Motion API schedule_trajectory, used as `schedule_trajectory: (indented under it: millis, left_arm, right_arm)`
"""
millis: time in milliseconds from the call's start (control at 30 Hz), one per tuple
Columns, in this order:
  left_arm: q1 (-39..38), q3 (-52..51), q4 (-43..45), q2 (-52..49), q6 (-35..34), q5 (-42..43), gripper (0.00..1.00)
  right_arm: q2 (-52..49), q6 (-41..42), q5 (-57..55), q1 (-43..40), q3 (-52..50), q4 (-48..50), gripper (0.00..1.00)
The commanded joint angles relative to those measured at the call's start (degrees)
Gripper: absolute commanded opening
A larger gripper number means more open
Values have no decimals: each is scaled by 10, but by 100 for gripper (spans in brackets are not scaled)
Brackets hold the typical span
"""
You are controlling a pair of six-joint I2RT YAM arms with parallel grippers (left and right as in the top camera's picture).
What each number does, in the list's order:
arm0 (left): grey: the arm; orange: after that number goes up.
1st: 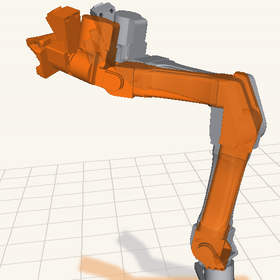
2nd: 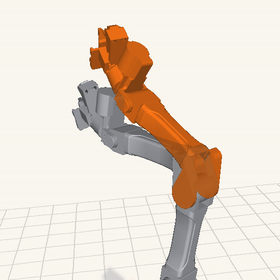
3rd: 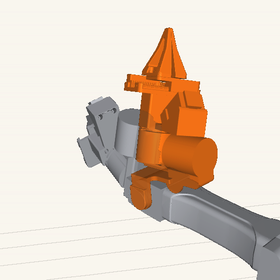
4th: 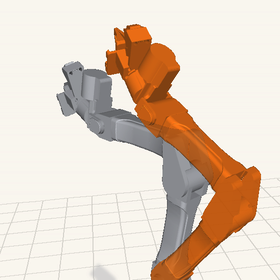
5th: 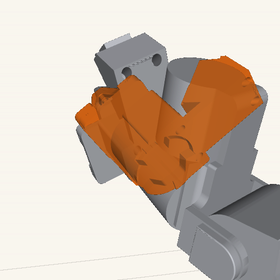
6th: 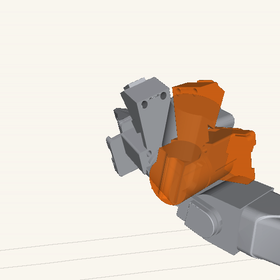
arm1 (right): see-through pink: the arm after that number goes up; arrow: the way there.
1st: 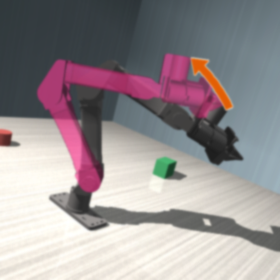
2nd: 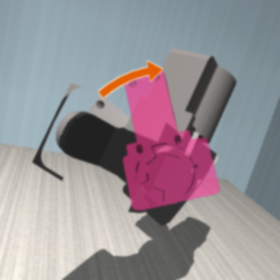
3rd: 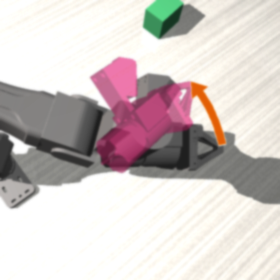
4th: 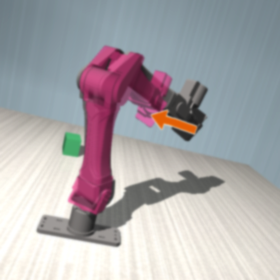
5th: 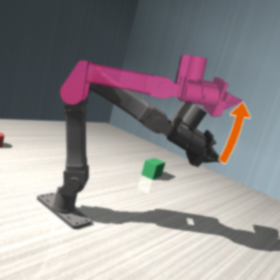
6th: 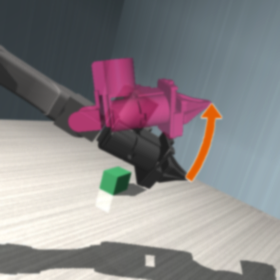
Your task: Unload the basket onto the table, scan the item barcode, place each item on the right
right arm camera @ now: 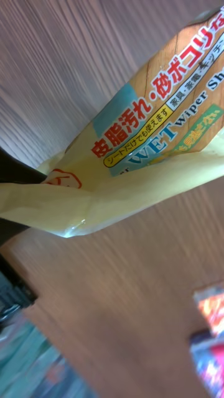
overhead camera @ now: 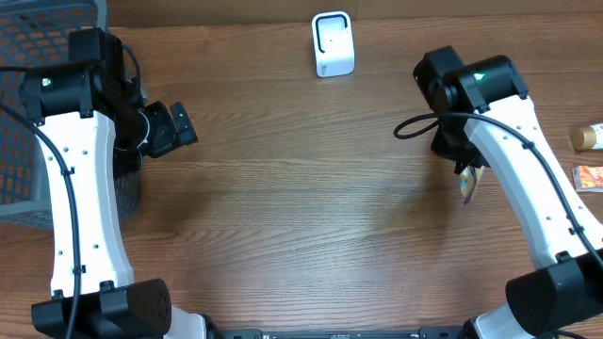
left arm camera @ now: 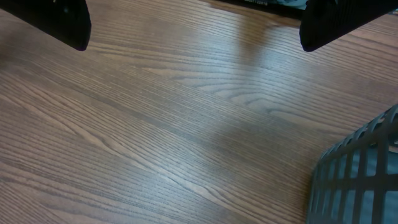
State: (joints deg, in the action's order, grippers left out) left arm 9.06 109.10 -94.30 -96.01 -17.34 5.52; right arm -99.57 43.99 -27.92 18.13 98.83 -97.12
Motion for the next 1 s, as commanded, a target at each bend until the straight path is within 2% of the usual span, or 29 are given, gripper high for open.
schedule_trajectory:
  millis: [0, 200, 300, 500, 967]
  left_arm:
    - [3, 0, 1, 1, 11, 0, 100]
    - [3, 0, 1, 1, 11, 0, 100]
    - [3, 0, 1, 1, 11, 0, 100]
    - [3, 0, 1, 1, 11, 0, 100]
    - [3, 0, 1, 1, 11, 0, 100]
  right_arm:
    - [-19, 72, -52, 1, -24, 1, 4]
    - [-76, 76, -43, 4, -47, 40, 4]
    - [-112, 45, 7, 18, -46, 77, 4]
    - [-171, 40, 23, 58, -46, 85, 4]
    - [-177, 20, 67, 199, 10, 146, 4]
